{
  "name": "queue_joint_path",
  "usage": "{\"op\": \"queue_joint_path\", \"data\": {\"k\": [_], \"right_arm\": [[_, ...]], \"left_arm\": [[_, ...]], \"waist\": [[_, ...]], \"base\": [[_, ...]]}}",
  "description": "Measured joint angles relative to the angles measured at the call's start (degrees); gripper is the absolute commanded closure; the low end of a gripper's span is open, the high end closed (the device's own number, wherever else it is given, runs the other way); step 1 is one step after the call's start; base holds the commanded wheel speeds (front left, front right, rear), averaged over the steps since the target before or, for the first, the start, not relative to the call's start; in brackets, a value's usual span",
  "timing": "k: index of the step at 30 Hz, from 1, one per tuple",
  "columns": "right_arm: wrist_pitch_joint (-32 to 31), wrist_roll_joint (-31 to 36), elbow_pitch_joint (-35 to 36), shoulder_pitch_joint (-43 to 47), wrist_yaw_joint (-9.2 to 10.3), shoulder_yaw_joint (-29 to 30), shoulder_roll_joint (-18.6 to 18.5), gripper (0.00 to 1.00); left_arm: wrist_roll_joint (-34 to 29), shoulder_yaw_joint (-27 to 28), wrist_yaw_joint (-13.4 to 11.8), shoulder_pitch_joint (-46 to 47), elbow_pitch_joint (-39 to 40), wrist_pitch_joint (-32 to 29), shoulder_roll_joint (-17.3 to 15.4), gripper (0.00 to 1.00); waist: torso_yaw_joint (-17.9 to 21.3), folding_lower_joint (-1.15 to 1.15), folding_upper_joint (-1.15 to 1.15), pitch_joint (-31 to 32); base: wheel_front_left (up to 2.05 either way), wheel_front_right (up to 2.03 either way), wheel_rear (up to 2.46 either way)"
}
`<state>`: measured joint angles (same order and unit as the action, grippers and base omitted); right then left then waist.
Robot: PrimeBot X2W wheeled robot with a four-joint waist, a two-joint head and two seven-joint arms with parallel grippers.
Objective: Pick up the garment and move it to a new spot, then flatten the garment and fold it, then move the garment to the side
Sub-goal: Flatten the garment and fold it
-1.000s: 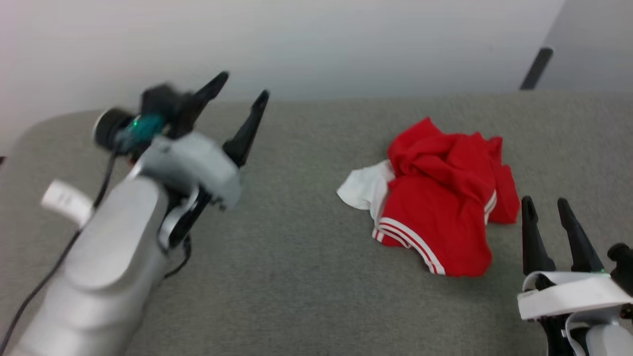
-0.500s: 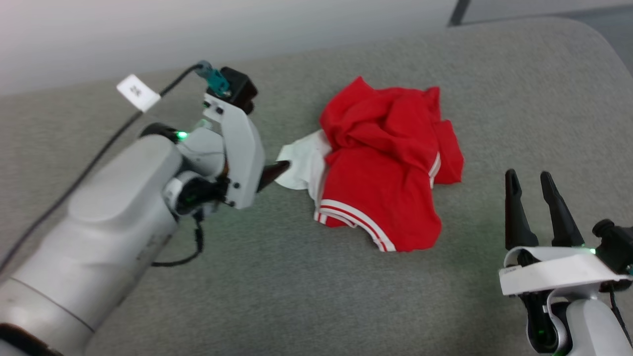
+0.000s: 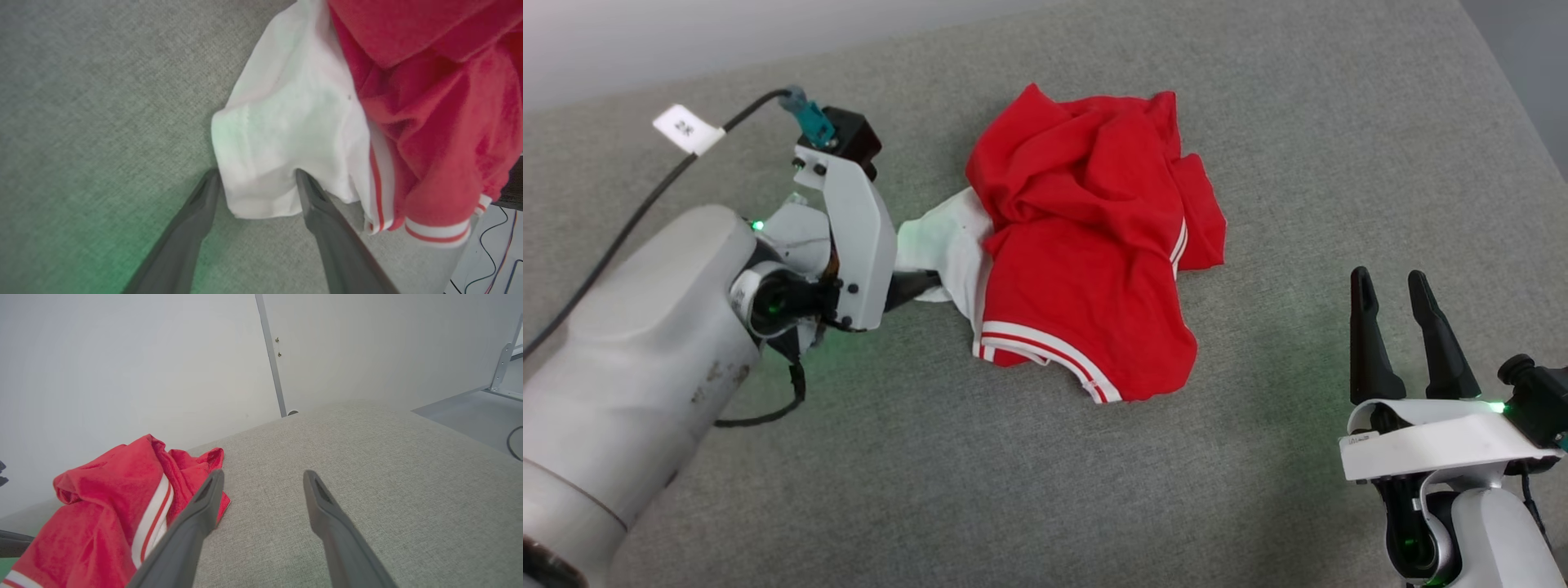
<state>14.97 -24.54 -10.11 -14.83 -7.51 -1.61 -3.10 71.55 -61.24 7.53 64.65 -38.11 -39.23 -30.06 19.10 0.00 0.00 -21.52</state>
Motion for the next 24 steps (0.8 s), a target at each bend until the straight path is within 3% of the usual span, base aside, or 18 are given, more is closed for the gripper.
{"op": "queue_joint_path", "data": {"k": [1, 2, 3, 14, 24], "right_arm": [[0.0, 0.0, 0.01, 0.0, 0.0, 0.07, 0.01, 0.0], [0.0, 0.01, 0.0, 0.0, 0.0, 0.13, 0.02, 0.0], [0.0, 0.04, 0.01, -0.01, 0.0, 0.21, 0.02, 0.0], [0.0, 1.57, 0.1, 0.58, 0.0, 1.43, 0.03, 0.0], [0.0, 2.12, -0.63, 1.38, 0.0, 0.85, -1.53, 0.0]], "left_arm": [[0.09, -0.43, 0.0, 0.32, -0.1, -0.18, -0.08, 0.37], [0.19, -0.85, 0.0, 0.68, -0.18, -0.33, -0.11, 0.62], [0.57, -1.07, -0.01, 0.86, -0.32, -0.33, -0.1, 0.97], [4.07, -2.99, 0.01, 0.44, -0.93, 4.1, 1.16, 1.0], [8.77, -1.89, 0.01, -2.52, 1.16, 6.43, -8.12, 1.0]], "waist": [[0.15, 0.0, 0.0, -0.19], [0.23, 0.0, 0.0, -0.33], [0.2, 0.0, 0.0, -0.36], [-4.01, 0.0, 0.0, 1.49], [-10.72, 0.0, 0.0, 5.14]], "base": [[0.0, 0.0, 0.0], [0.0, 0.0, 0.0], [0.0, 0.0, 0.0], [0.0, 0.0, 0.0], [0.0, 0.0, 0.0]]}}
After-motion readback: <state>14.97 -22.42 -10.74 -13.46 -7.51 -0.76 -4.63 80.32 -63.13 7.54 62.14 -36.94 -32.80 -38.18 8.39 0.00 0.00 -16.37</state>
